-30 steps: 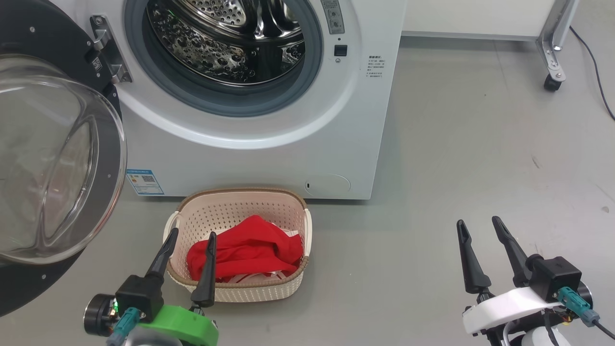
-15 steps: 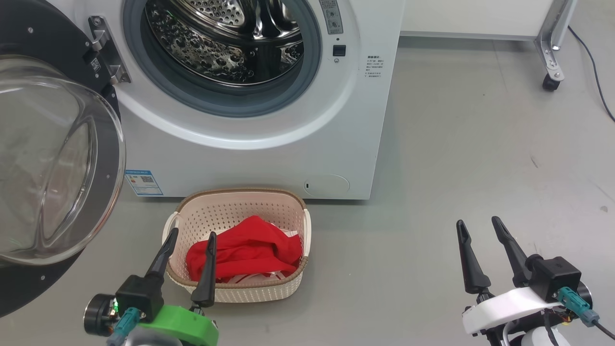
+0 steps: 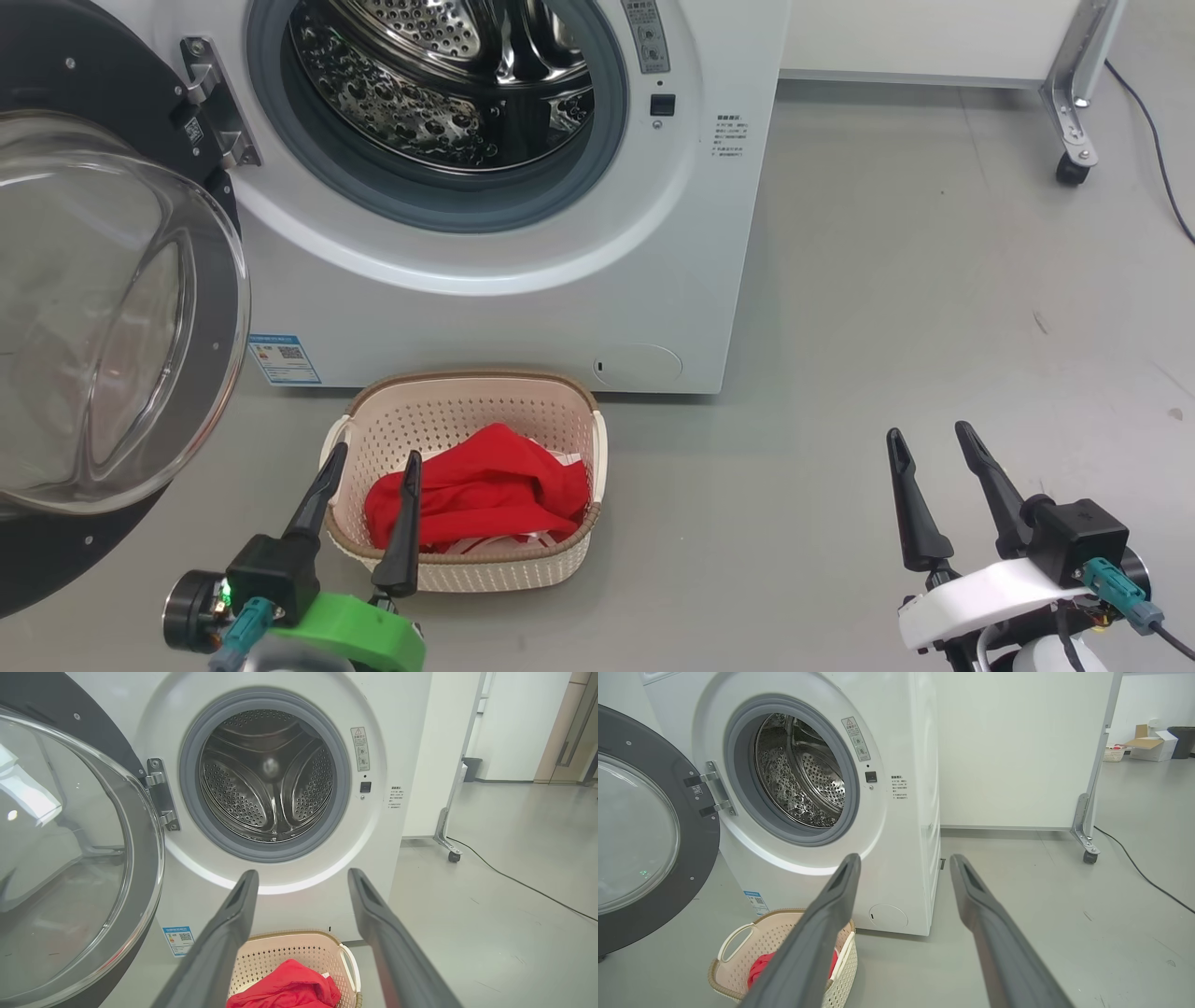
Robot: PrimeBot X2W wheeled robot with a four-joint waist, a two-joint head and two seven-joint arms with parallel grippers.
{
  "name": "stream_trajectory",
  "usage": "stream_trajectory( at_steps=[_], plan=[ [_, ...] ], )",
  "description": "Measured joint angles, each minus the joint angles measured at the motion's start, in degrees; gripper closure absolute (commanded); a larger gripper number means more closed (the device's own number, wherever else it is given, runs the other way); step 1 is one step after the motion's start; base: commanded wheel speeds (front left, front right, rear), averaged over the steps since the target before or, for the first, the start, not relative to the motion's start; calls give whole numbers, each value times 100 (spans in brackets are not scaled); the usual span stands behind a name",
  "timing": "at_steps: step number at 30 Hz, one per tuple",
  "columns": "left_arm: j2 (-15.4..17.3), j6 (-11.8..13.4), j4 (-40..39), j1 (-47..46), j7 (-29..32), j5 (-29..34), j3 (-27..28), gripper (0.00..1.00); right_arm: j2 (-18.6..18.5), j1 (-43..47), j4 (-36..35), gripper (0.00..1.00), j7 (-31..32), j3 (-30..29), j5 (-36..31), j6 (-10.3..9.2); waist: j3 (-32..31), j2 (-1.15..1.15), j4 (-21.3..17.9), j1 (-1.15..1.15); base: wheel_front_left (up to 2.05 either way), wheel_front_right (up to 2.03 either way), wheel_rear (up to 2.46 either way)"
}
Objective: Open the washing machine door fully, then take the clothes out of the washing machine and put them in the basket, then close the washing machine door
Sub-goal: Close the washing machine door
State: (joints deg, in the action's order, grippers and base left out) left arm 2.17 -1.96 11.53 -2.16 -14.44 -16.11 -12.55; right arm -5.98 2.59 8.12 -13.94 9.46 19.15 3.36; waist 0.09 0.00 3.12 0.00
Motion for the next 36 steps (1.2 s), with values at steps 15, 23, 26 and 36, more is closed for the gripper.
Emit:
stream_trajectory(
  at_steps=[15,23,26,36],
  plan=[
    [2,0,11,0,0,-2,-151,0,-24,67,-65,0,0,33,9,-42,17,0,393,0,0,0,0],
    [3,24,15,0,0,2,-164,0,-25,69,-101,0,0,108,9,10,57,0,836,0,0,0,0],
    [3,24,24,0,0,8,-162,0,-23,69,-104,0,0,148,9,12,64,0,1028,0,0,0,0],
    [5,40,78,-1,0,36,-147,0,-5,69,-101,0,0,267,9,70,35,0,1741,0,0,0,0]
  ],
)
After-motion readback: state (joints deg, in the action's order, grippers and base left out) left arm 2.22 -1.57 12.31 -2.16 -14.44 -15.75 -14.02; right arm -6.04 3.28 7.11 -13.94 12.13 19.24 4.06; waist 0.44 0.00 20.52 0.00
